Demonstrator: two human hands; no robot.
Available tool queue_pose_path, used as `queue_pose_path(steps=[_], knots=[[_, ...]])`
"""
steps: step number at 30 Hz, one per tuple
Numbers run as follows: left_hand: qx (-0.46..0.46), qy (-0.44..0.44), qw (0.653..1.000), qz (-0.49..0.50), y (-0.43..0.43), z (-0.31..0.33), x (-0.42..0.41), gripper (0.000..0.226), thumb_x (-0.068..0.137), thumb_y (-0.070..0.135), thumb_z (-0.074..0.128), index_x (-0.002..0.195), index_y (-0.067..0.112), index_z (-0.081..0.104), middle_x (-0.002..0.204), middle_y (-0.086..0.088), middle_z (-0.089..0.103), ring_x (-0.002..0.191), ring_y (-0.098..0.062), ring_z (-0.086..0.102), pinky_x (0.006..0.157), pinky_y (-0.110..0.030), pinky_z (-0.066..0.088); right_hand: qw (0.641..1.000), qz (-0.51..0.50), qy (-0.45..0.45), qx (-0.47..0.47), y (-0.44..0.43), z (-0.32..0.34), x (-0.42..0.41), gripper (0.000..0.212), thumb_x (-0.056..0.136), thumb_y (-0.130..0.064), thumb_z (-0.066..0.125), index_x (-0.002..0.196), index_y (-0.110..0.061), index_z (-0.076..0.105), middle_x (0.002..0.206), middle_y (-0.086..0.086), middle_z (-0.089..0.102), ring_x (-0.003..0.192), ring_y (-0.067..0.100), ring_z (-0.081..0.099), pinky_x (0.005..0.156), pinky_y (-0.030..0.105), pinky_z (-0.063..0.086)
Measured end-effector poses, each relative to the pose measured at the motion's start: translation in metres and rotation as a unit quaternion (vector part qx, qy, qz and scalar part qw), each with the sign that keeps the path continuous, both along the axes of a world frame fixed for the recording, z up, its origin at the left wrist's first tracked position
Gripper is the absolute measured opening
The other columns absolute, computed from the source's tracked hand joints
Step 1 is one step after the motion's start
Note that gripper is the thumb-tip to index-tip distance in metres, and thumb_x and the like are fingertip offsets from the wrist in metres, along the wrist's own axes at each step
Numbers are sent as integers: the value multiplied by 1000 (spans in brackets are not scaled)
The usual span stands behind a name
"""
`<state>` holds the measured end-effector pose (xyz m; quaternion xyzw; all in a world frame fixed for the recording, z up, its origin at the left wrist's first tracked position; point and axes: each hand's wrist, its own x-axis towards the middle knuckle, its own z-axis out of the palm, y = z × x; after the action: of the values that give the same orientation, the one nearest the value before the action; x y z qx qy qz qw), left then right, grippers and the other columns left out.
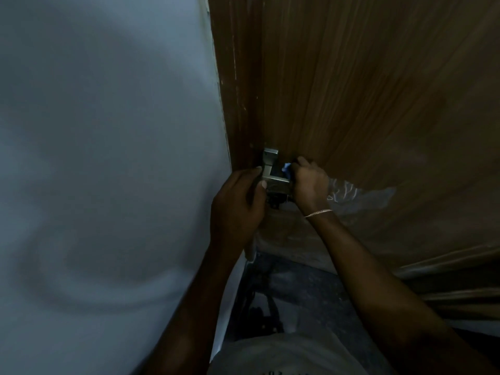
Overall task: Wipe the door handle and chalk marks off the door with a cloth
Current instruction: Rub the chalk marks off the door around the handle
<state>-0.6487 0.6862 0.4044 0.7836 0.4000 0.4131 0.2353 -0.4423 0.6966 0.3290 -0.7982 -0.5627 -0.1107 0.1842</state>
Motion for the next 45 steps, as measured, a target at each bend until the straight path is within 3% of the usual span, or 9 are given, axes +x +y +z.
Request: queue_pose_path(steps=[3, 7, 11, 20, 24, 33, 37, 40, 45], knots=[[1, 1, 1000, 17, 1, -3, -8, 28, 100, 20, 62, 126, 11, 69, 116, -1, 71, 101, -6, 64, 85, -4, 47, 999, -24, 6, 46, -14, 1, 24, 14, 89, -21, 57, 94, -18, 69, 97, -1, 62, 80, 25, 57, 58, 35, 46], [-1, -5, 1000, 13, 3, -9, -11, 29, 100, 20, 61, 127, 11, 68, 117, -2, 71, 103, -9, 66, 86, -18, 55, 990, -17, 107, 88, -27, -26, 35, 16, 83, -9, 66, 98, -14, 72, 94, 3, 64, 81, 23, 60, 67, 33, 48], [3, -10, 1000, 7, 3, -12, -11, 29, 101, 21, 61, 128, 13, 68, 118, 1, 70, 105, -7, 66, 87, -22, 57, 965, -57, 215, 138, -34, -57, 27, 9, 87, 1, 66, 90, -6, 72, 92, 9, 66, 83, 23, 62, 76, 16, 35], [2, -7, 1000, -13, -1, -16, -3, 27, 101, 19, 61, 126, 11, 68, 117, 0, 71, 106, -7, 66, 88, -22, 56, 827, -135, 461, 292, 3, -52, -24, 19, 84, 15, 54, 88, 3, 68, 88, 14, 70, 86, 25, 66, 83, 46, 56], [7, -12, 1000, -6, 1, -12, -2, 27, 100, 20, 61, 125, 11, 69, 117, 0, 72, 106, -7, 66, 87, -24, 57, 808, -145, 478, 313, -9, -51, -8, 16, 86, 14, 56, 86, 4, 69, 88, 16, 69, 86, 23, 66, 83, 50, 56], [2, -11, 1000, -10, 2, -11, 2, 27, 101, 21, 60, 124, 11, 69, 114, -2, 73, 103, -11, 68, 86, -33, 59, 951, -77, 232, 187, -15, -45, 14, 7, 89, -3, 62, 84, -7, 65, 94, 10, 60, 81, 21, 58, 70, 28, 44], [12, -14, 1000, -19, 1, -11, 2, 24, 101, 22, 60, 122, 14, 69, 109, 0, 73, 98, -10, 68, 82, -34, 60, 958, -74, 218, 171, -29, -53, 27, 6, 90, -2, 61, 86, -5, 66, 96, 12, 60, 86, 27, 60, 75, 38, 49], [3, -19, 1000, -3, 1, -14, 0, 26, 101, 22, 60, 123, 13, 70, 113, 0, 73, 102, -9, 69, 85, -34, 60, 952, -72, 200, 219, -27, -40, 32, 6, 90, -7, 62, 88, -12, 64, 99, 6, 58, 82, 17, 58, 72, 29, 48], [9, -26, 999, -22, -2, -16, 6, 20, 101, 19, 61, 118, 17, 70, 104, 1, 73, 93, -8, 68, 78, -35, 60, 972, -47, 185, 139, -32, -44, 26, 11, 91, -3, 58, 97, -4, 67, 106, 14, 57, 88, 26, 58, 75, 32, 48]])
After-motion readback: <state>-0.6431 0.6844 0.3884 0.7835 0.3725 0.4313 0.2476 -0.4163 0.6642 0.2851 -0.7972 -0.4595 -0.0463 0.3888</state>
